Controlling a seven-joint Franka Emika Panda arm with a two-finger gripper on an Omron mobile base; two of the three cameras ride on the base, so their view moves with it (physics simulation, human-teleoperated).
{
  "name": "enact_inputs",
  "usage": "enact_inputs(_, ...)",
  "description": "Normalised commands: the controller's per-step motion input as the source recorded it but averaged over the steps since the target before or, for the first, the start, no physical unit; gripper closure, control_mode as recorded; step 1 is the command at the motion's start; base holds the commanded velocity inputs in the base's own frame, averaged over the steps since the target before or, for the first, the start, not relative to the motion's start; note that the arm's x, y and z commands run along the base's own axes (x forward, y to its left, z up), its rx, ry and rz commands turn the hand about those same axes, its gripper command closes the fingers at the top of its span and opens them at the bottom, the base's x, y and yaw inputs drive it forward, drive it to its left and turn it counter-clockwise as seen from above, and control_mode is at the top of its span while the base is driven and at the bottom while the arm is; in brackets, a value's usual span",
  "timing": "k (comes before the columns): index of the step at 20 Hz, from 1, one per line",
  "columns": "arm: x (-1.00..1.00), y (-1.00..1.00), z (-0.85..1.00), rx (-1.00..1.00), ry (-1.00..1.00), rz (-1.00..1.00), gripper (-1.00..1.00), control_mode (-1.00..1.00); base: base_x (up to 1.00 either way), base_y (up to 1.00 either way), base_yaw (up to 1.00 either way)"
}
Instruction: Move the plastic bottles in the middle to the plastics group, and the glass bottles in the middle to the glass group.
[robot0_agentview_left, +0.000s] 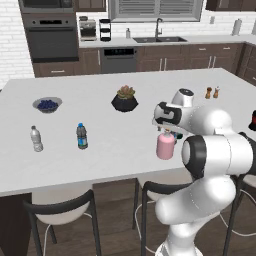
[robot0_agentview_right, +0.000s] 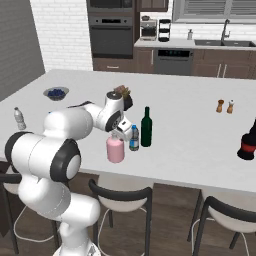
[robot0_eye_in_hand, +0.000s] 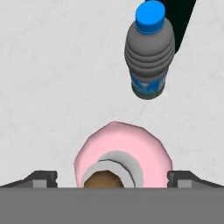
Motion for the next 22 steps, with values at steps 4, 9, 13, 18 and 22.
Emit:
enact_inputs(4, 0.00, 0.00, -0.04, 0.00, 0.00, 0.00, -1.00, -1.00, 0.00, 0.00, 0.00)
enact_inputs(9, -0.01, 0.01, -0.01, 0.00, 0.00, 0.00, 1.00, -1.00, 0.00, 0.00, 0.00)
enact_inputs(13, 0.00, 0.10, -0.02, 0.00, 0.00, 0.00, 1.00, -1.00, 0.00, 0.00, 0.00)
enact_inputs(18, -0.12, 0.01, 0.00, 0.00, 0.00, 0.00, 1.00, -1.00, 0.00, 0.00, 0.00)
enact_inputs(22, -0.24, 0.00, 0.06, 0.00, 0.00, 0.00, 1.00, -1.00, 0.00, 0.00, 0.00)
